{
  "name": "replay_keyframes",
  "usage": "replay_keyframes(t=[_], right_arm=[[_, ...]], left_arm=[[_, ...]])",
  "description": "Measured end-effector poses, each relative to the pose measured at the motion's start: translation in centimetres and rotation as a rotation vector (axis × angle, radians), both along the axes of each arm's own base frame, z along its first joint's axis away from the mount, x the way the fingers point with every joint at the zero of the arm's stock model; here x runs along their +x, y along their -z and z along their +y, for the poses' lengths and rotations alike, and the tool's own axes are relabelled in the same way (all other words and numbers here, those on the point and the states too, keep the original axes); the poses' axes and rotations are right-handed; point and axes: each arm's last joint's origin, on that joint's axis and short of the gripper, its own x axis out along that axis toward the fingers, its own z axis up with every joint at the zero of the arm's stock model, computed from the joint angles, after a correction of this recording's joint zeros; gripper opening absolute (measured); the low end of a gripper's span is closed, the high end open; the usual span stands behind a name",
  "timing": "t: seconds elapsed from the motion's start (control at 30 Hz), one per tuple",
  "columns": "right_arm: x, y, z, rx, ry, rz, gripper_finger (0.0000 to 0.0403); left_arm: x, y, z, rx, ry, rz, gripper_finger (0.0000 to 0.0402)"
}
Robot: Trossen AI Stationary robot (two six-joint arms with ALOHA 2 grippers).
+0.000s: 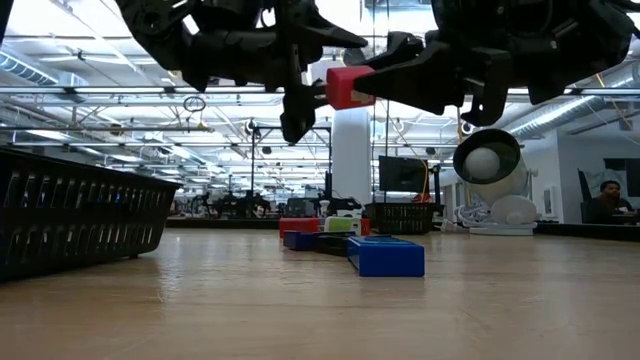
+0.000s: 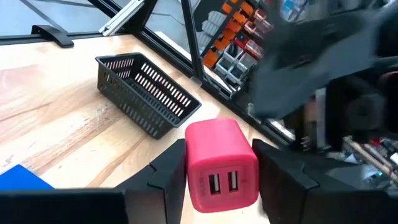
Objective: Pick & Place Office items
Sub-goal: Put the pink charger adapter into the top black basket
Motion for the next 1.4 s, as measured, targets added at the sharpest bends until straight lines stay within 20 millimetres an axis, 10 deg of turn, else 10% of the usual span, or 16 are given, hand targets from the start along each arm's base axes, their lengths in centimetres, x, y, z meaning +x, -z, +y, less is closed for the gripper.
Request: replay_keyframes(t=[0.37,0.8,1.4], right_arm=[[-0.2,0.3,-0.3,0.098,0.029,0.075,0.0149],[-1.9,-2.3,-1.5,0.252,0.088,0.134,0.0149],[-6.5,-2.3,-6.8,0.558,0.205,0.062,0.0149]], left_arm=[[-2.4,-4.9,1.5,0.201,0.048,-0.191,0.0207],[-9.5,-8.7,-2.1,0.624,-0.315,0.081,0.0179],[-18.1,-4.4,-2.9,0.616,-0.579,0.025,0.0169]])
